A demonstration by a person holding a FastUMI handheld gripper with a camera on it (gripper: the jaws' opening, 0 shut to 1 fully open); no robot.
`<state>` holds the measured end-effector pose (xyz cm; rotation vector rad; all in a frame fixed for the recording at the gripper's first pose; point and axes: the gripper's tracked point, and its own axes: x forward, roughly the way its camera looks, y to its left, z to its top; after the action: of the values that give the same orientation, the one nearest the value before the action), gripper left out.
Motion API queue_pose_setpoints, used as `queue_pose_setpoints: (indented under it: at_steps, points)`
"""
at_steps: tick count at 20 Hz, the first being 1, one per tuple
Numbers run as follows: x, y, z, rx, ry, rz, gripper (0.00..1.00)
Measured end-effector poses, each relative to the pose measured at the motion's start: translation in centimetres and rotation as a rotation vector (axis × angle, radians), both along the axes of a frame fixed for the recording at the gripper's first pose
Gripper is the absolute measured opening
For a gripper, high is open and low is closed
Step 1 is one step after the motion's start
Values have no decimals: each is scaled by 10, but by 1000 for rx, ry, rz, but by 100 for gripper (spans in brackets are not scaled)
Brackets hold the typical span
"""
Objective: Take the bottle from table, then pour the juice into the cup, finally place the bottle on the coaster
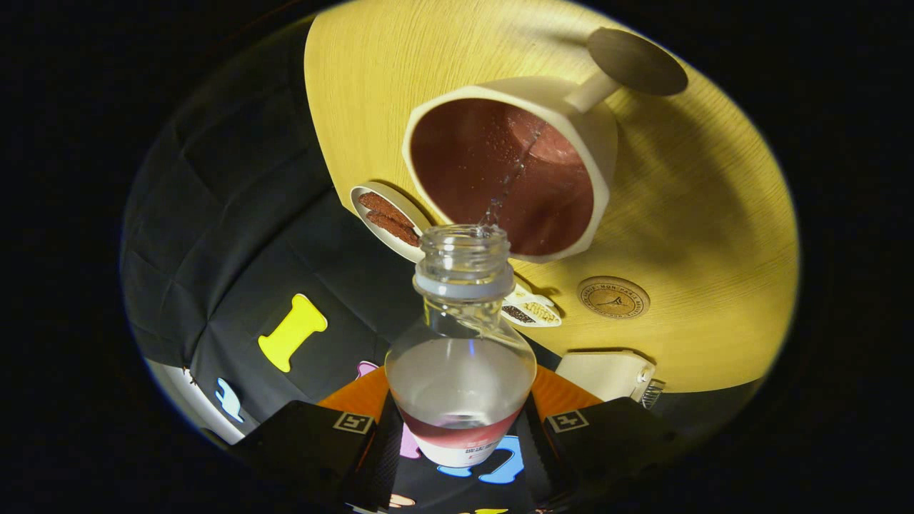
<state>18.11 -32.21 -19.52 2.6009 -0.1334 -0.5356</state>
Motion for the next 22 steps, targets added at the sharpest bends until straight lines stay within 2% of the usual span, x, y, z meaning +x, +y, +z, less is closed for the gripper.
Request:
queue_pose_setpoints:
  at_steps: [11, 17, 22]
  points:
    - [4, -4, 16, 70, -111, -91, 73]
    - [-6, -10, 19, 69, -125, -147, 72]
    - [-7, -12, 22, 57, -126, -164, 73]
